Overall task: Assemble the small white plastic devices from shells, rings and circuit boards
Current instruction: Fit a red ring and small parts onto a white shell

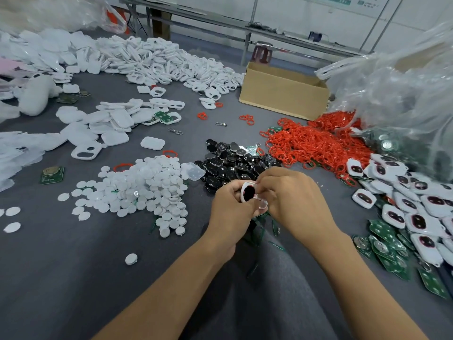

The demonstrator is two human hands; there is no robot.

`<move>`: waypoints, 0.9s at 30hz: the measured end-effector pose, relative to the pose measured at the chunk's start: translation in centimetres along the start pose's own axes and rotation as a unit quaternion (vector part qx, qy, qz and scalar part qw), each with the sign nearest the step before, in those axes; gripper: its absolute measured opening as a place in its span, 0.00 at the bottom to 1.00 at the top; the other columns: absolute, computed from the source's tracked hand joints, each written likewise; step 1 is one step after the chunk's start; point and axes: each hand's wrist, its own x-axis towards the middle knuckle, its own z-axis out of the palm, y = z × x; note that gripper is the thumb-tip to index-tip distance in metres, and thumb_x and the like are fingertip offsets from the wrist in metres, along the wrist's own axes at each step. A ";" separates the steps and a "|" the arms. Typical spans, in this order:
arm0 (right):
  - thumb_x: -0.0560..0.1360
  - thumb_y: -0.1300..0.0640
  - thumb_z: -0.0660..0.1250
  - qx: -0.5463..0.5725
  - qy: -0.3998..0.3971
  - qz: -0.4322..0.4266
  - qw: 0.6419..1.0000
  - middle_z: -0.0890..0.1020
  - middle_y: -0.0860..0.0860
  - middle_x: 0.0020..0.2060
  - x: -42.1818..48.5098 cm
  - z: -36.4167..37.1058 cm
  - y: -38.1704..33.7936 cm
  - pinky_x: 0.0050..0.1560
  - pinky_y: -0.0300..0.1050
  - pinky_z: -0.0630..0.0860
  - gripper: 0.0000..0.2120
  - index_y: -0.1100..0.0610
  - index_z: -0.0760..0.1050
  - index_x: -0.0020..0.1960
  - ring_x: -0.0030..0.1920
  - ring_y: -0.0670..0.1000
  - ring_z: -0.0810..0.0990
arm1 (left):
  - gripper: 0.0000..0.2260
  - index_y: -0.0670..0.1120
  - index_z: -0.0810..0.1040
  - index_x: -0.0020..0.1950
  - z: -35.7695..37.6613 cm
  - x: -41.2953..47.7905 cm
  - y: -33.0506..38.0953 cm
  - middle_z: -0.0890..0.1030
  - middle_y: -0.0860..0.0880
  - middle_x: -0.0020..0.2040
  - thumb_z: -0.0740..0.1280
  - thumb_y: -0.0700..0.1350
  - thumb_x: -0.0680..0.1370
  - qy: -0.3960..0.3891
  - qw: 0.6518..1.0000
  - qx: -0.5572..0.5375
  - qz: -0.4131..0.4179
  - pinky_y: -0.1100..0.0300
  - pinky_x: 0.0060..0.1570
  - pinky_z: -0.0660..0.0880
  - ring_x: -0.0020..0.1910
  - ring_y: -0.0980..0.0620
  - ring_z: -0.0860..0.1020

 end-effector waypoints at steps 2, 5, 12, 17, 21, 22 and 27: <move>0.66 0.66 0.69 0.041 0.014 0.008 0.999 0.82 0.51 0.43 0.0 0.2 0.4 0.39 0.53 0.76 0.05 0.58 0.81 0.39 0.41 0.59 0.80 | 0.11 0.40 0.80 0.50 0.0 0.1 0.0 0.82 0.43 0.42 0.67 0.26 0.73 0.003 1.000 -0.011 -0.003 0.62 0.42 0.81 0.41 0.52 0.81; 0.65 0.68 0.71 0.092 0.042 0.022 0.995 0.82 0.51 0.39 -0.1 0.4 0.8 0.38 0.54 0.76 0.06 0.59 0.80 0.38 0.39 0.56 0.79 | 0.12 0.40 0.80 0.49 0.1 0.1 0.0 0.82 0.43 0.42 0.68 0.26 0.72 0.006 1.000 -0.010 -0.002 0.60 0.46 0.82 0.44 0.49 0.81; 0.65 0.70 0.69 0.094 0.047 -0.006 0.994 0.83 0.50 0.42 -0.3 0.7 0.8 0.38 0.54 0.77 0.08 0.58 0.81 0.39 0.41 0.57 0.80 | 0.11 0.39 0.80 0.51 0.0 0.1 0.0 0.83 0.43 0.42 0.68 0.27 0.73 0.009 1.000 -0.016 -0.002 0.62 0.43 0.81 0.42 0.51 0.82; 0.62 0.71 0.69 0.097 0.074 -0.031 0.992 0.83 0.52 0.41 -0.4 0.9 0.9 0.36 0.54 0.78 0.09 0.60 0.81 0.38 0.39 0.57 0.81 | 0.10 0.40 0.80 0.50 -0.1 0.2 0.0 0.83 0.45 0.40 0.68 0.27 0.74 0.011 1.000 -0.018 -0.001 0.64 0.40 0.80 0.40 0.53 0.82; 0.61 0.73 0.71 0.099 0.096 -0.038 0.990 0.83 0.51 0.40 -0.5 1.1 0.8 0.36 0.52 0.79 0.10 0.60 0.81 0.36 0.38 0.55 0.82 | 0.11 0.41 0.81 0.47 0.0 0.1 0.0 0.83 0.50 0.34 0.68 0.27 0.73 0.018 1.000 -0.016 0.003 0.65 0.37 0.80 0.35 0.57 0.82; 0.61 0.73 0.71 0.100 0.100 -0.036 0.989 0.83 0.51 0.40 -0.5 1.2 0.8 0.36 0.52 0.79 0.10 0.60 0.82 0.37 0.38 0.55 0.82 | 0.11 0.42 0.80 0.46 0.0 0.1 0.0 0.83 0.51 0.33 0.68 0.27 0.73 0.019 1.000 -0.018 0.002 0.65 0.37 0.80 0.35 0.57 0.82; 0.63 0.72 0.73 0.129 0.124 -0.009 0.984 0.84 0.53 0.40 -0.8 1.3 0.8 0.41 0.45 0.78 0.09 0.61 0.82 0.38 0.39 0.53 0.82 | 0.11 0.43 0.81 0.45 0.1 0.2 0.1 0.82 0.49 0.34 0.67 0.27 0.73 0.029 0.999 -0.017 0.003 0.65 0.36 0.79 0.36 0.55 0.82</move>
